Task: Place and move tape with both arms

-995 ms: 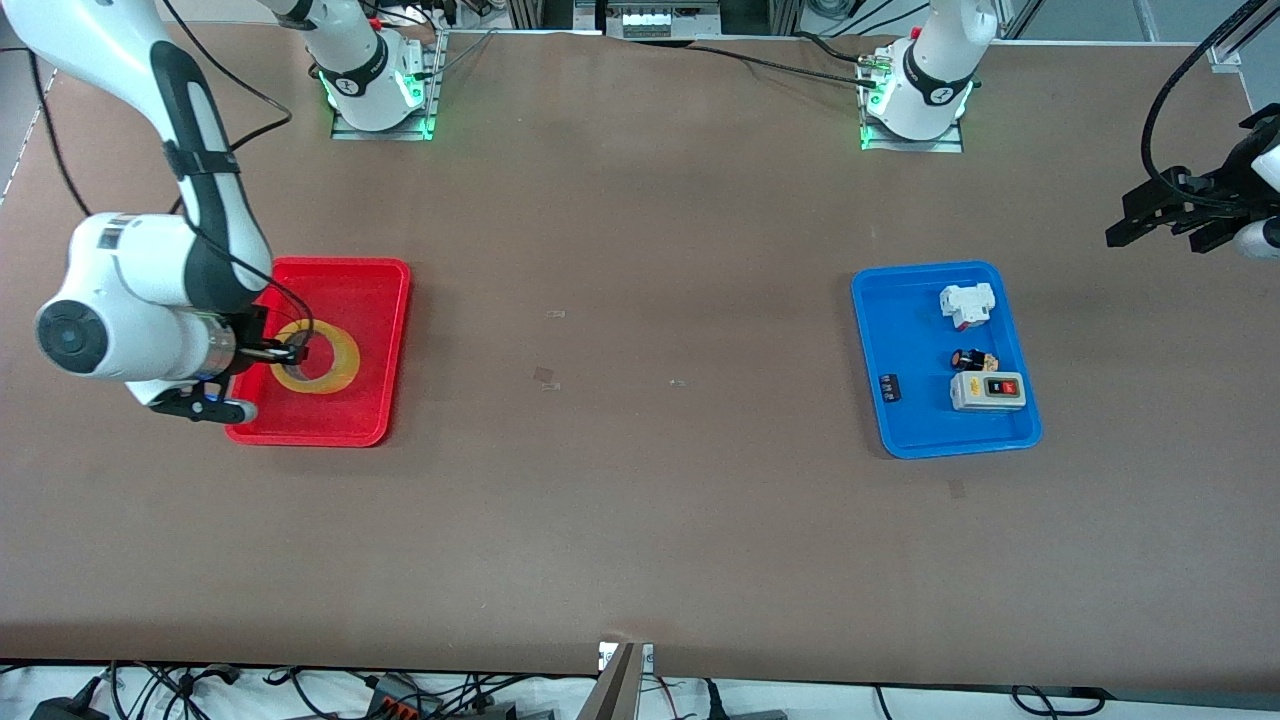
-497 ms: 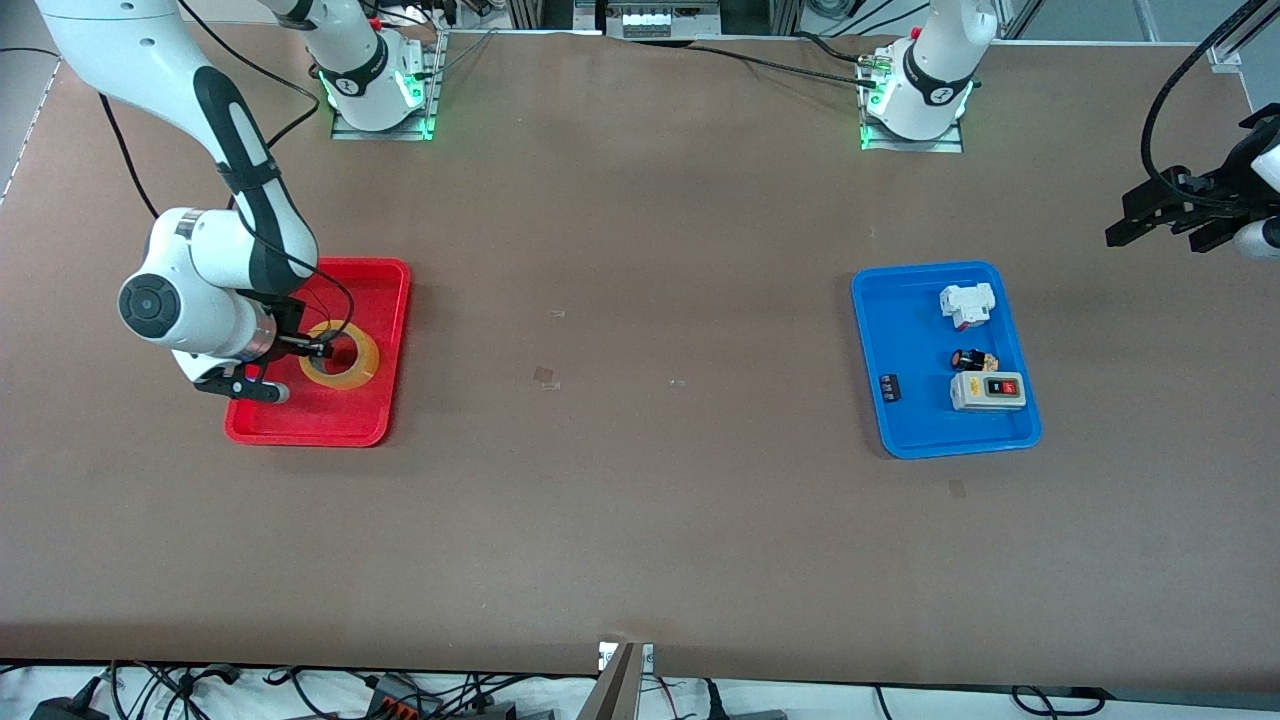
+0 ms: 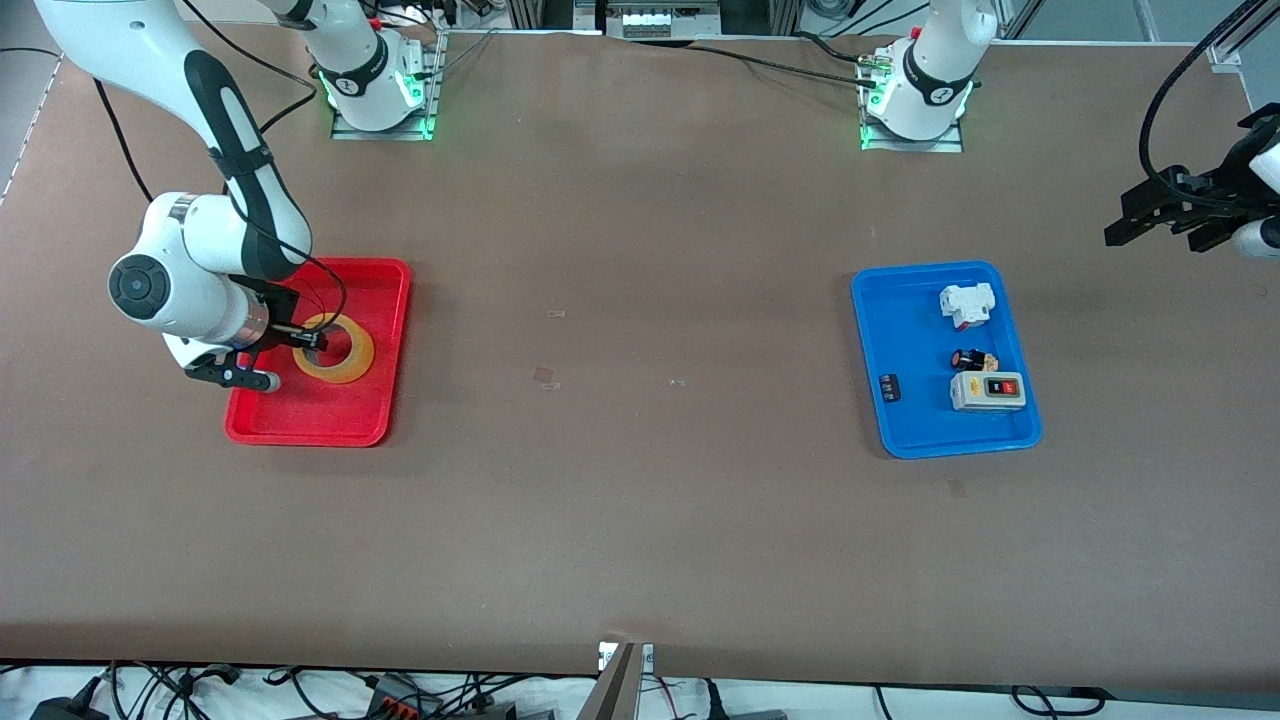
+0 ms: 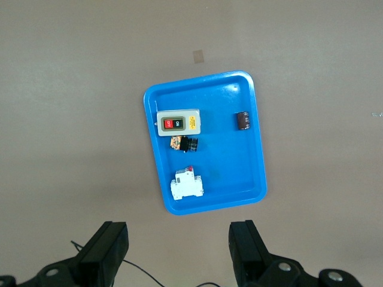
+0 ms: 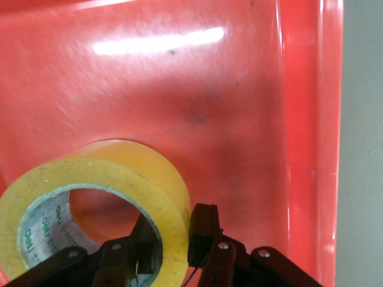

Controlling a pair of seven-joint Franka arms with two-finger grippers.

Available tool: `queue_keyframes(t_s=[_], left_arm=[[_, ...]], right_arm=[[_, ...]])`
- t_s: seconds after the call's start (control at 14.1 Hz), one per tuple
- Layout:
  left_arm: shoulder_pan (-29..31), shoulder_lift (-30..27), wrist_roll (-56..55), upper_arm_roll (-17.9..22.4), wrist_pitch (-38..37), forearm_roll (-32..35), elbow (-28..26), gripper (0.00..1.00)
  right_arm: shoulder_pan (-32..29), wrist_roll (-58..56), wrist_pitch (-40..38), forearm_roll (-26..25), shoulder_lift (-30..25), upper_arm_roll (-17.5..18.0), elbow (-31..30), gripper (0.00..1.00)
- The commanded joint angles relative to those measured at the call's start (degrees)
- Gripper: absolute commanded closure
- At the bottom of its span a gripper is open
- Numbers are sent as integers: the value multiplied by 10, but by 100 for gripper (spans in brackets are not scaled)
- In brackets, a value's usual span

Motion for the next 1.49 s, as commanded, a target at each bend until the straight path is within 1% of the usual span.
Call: queue_keyframes(t_s=[0.0,0.07,0.14,0.21,0.28,0.5,0.64,0.78,0.92,1.14,1.28,1.42], left_arm=[[0,-4,3,-2,-7,8,1,0],[0,-4,3,-2,-7,8,1,0],[0,-4,3,-2,-8,8,1,0],[0,-5,3,-2,-9,8,1,0],[0,-5,3,-1,-12,8,2,0],[0,-5,3,-2,-12,8,1,0],[0,-5,3,-2,-12,8,1,0],[0,-5,3,-1,-12,8,2,0],[0,-5,3,-1,-12,8,2,0],[0,-6,2,-2,-12,8,2,0],[0,-6,2,-2,-12,8,2,0],[0,-6,-7,-3,-12,8,2,0]], right_arm=[[-27,-60,9,-7,-3,3,-9,30],[-29,-72,6,-7,-4,3,-4,0],[-29,-75,-2,-7,-10,3,5,0],[-28,-74,-28,-7,-16,3,21,0],[-27,-74,-70,-7,-17,3,53,0],[-24,-68,-240,-6,-16,4,172,0],[-25,-69,-319,-3,-14,4,250,0],[-27,-74,-379,5,-9,4,333,0],[-16,-74,-421,2,-11,8,399,0],[-1,-79,-453,4,-11,9,483,0],[6,-81,-485,3,-11,10,514,0],[9,-79,-488,5,-14,9,521,0]])
